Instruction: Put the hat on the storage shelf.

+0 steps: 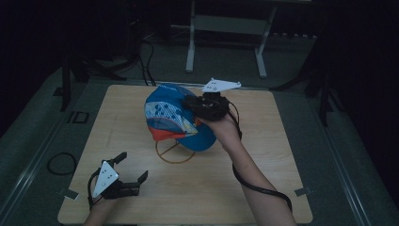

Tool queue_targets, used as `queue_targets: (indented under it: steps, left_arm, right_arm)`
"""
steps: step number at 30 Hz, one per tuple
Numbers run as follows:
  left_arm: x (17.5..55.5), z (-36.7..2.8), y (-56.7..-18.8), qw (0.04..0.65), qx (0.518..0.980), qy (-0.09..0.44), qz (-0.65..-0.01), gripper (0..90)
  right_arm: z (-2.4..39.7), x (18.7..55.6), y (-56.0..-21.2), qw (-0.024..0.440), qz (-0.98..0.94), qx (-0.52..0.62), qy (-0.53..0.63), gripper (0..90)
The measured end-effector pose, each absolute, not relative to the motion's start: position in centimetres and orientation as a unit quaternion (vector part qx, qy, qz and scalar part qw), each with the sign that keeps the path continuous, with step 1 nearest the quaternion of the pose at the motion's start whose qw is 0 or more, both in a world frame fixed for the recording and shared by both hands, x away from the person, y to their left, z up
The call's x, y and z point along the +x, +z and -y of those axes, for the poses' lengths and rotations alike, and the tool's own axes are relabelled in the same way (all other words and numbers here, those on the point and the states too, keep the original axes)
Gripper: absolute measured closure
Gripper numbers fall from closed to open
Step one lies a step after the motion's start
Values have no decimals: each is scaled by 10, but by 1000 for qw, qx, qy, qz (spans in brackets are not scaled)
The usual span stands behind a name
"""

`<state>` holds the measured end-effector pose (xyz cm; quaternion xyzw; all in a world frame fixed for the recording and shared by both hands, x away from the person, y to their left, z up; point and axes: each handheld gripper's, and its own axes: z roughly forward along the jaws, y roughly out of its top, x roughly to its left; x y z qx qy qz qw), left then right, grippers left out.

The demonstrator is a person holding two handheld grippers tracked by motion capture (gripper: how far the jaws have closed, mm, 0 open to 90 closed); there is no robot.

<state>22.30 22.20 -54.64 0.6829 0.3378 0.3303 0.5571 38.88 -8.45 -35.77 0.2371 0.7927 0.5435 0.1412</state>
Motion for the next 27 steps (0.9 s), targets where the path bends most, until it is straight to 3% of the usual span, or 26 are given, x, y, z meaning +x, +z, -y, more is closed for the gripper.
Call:
queue_targets:
  steps: [13, 27]
  left_arm:
    - [223, -223, -548, 558, 683, 328, -337, 19]
    - [223, -223, -549, 559, 683, 322, -342, 19]
  right_arm:
    - [100, 365, -353, 127, -778, 219, 575, 545]
    - [116, 342, -365, 137, -778, 211, 575, 478]
